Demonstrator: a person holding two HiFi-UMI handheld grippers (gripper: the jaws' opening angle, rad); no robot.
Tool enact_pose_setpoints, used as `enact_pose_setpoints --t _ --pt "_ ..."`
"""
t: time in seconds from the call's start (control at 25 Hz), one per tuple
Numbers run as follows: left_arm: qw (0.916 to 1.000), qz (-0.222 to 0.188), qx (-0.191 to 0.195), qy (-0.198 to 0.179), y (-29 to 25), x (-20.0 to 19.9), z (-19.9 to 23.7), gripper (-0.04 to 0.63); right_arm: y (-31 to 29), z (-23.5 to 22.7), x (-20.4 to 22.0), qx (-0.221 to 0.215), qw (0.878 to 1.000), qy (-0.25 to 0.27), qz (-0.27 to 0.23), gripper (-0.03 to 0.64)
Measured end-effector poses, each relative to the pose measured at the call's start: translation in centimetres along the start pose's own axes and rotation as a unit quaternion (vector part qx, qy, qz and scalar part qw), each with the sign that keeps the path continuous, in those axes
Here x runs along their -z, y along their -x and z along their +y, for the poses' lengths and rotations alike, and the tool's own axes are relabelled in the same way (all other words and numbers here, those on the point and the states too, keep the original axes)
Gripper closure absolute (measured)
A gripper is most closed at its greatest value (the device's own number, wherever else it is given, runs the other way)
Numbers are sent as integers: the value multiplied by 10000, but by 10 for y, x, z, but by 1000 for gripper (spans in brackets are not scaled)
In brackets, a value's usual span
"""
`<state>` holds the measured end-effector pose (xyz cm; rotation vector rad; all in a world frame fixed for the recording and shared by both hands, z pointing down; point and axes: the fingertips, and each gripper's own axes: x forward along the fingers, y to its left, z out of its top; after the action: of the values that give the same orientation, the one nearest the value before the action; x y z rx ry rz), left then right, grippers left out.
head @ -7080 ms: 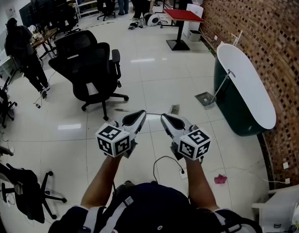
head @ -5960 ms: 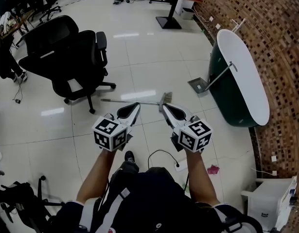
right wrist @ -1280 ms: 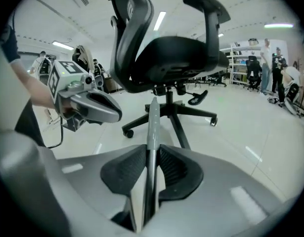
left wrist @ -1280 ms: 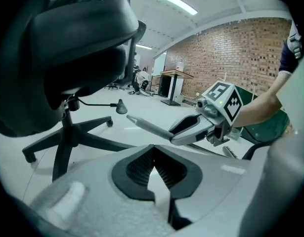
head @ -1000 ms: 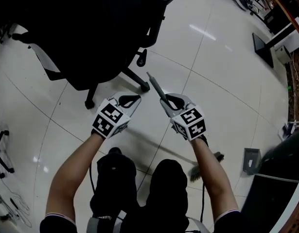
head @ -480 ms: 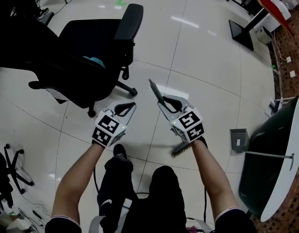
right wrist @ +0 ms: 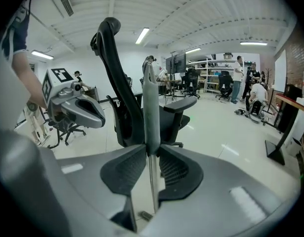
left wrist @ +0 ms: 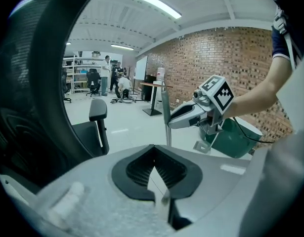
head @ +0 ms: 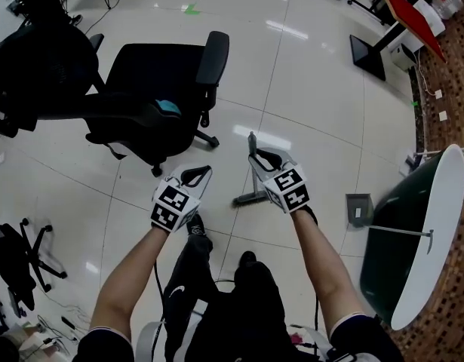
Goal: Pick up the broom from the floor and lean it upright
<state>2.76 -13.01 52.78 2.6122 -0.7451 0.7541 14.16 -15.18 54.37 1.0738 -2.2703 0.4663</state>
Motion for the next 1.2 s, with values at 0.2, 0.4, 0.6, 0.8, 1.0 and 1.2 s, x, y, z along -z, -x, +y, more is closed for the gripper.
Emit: enact_pose_setpoints --t 0.2,0.4,0.6,0.8,1.0,1.2 --pt "9998 -19 65 200 29 -12 12 598 -14 4 -32 137 9997 -48 187 532" --pt "9990 48 110 435 43 -9 32 598 -47 6 -60 359 9987 -177 324 532" --pt "9976 133 107 678 51 -6 45 598 -78 8 -95 300 9989 -143 318 532" --pt "9966 66 3 821 45 -15 55 598 -104 1 -132 106 9997 -77 184 531" --pt "9935 104 -338 1084 35 -22 67 598 -139 -9 -161 -311 9994 99 84 532" --pt "9882 148 -639 1383 27 -25 69 598 -168 -13 -178 -763 9964 315 183 532"
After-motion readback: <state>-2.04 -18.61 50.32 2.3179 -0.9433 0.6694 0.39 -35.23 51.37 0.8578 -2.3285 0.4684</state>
